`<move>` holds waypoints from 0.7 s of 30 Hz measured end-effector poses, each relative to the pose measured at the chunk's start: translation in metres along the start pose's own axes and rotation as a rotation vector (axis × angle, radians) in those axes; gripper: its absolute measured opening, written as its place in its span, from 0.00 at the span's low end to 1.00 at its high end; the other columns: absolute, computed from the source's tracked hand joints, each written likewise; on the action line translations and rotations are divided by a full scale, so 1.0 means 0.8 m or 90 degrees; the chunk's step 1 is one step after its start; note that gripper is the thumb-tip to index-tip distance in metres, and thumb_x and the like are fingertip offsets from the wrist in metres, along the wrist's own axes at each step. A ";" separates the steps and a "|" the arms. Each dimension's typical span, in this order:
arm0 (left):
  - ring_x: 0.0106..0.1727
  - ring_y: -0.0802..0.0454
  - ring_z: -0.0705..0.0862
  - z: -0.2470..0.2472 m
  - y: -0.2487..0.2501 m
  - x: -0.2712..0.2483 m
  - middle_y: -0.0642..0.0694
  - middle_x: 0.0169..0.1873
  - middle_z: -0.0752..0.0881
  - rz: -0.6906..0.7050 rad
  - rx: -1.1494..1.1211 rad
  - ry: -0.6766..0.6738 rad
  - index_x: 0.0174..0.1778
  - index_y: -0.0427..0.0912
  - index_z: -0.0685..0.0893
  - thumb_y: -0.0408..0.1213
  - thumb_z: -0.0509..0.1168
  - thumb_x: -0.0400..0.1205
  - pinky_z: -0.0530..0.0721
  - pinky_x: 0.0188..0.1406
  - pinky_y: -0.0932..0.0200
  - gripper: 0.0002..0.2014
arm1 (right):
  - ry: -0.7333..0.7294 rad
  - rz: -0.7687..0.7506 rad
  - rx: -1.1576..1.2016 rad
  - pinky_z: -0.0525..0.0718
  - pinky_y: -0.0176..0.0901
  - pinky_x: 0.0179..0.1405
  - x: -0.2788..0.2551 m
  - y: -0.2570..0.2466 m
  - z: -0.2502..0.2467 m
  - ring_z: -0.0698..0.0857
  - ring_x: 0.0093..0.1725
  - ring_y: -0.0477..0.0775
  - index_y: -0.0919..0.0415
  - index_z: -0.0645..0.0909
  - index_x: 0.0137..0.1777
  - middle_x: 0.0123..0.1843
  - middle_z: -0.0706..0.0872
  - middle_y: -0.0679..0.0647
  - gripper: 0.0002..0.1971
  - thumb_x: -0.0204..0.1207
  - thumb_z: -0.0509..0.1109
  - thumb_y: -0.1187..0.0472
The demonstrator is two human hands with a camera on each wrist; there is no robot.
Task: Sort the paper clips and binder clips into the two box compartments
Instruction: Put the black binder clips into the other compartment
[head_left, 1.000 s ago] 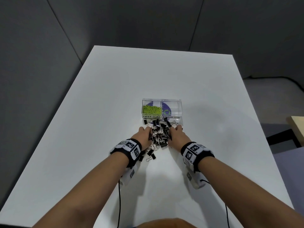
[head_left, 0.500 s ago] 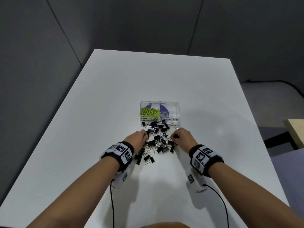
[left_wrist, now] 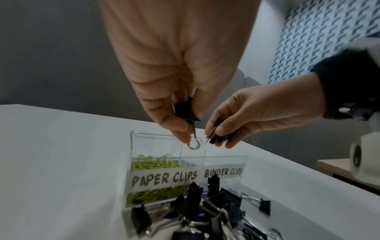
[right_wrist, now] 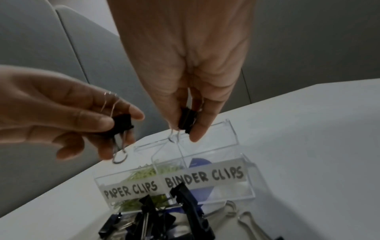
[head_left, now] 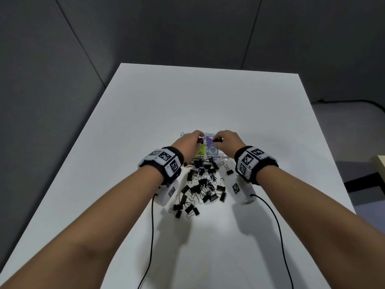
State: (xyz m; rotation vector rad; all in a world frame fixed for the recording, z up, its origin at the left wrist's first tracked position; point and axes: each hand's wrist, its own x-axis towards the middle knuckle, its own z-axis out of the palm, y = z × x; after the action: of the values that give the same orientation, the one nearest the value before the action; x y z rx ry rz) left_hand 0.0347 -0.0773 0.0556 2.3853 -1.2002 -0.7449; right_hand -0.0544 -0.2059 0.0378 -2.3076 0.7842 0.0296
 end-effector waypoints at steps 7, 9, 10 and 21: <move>0.64 0.43 0.80 0.010 0.019 0.042 0.41 0.66 0.80 0.055 0.050 0.027 0.68 0.41 0.77 0.32 0.56 0.85 0.79 0.64 0.51 0.16 | 0.105 0.031 0.180 0.85 0.51 0.55 -0.014 0.024 -0.008 0.83 0.54 0.58 0.63 0.83 0.53 0.55 0.83 0.57 0.17 0.75 0.55 0.74; 0.65 0.44 0.80 0.017 0.024 0.048 0.41 0.66 0.80 0.072 0.052 0.024 0.68 0.41 0.78 0.33 0.57 0.85 0.78 0.65 0.52 0.15 | 0.134 0.040 0.165 0.84 0.55 0.55 -0.029 0.038 -0.011 0.83 0.52 0.59 0.63 0.83 0.48 0.51 0.83 0.56 0.15 0.74 0.55 0.74; 0.66 0.44 0.80 0.020 0.027 0.050 0.41 0.66 0.80 0.080 0.049 0.020 0.68 0.41 0.78 0.33 0.58 0.85 0.77 0.66 0.53 0.15 | 0.130 0.051 0.148 0.84 0.54 0.52 -0.037 0.046 -0.011 0.82 0.49 0.58 0.62 0.83 0.45 0.48 0.83 0.55 0.14 0.73 0.56 0.73; 0.57 0.50 0.83 0.039 0.011 0.009 0.49 0.60 0.82 0.193 0.188 0.029 0.63 0.45 0.81 0.40 0.56 0.85 0.80 0.54 0.57 0.14 | 0.004 -0.078 -0.147 0.79 0.49 0.59 -0.084 0.077 0.049 0.77 0.65 0.57 0.56 0.75 0.68 0.69 0.77 0.54 0.16 0.81 0.61 0.60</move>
State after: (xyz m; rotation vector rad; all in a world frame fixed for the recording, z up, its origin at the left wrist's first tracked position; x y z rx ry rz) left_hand 0.0141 -0.0908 0.0331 2.3452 -1.7035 -0.4389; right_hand -0.1352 -0.1815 -0.0140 -2.5713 0.6700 0.0598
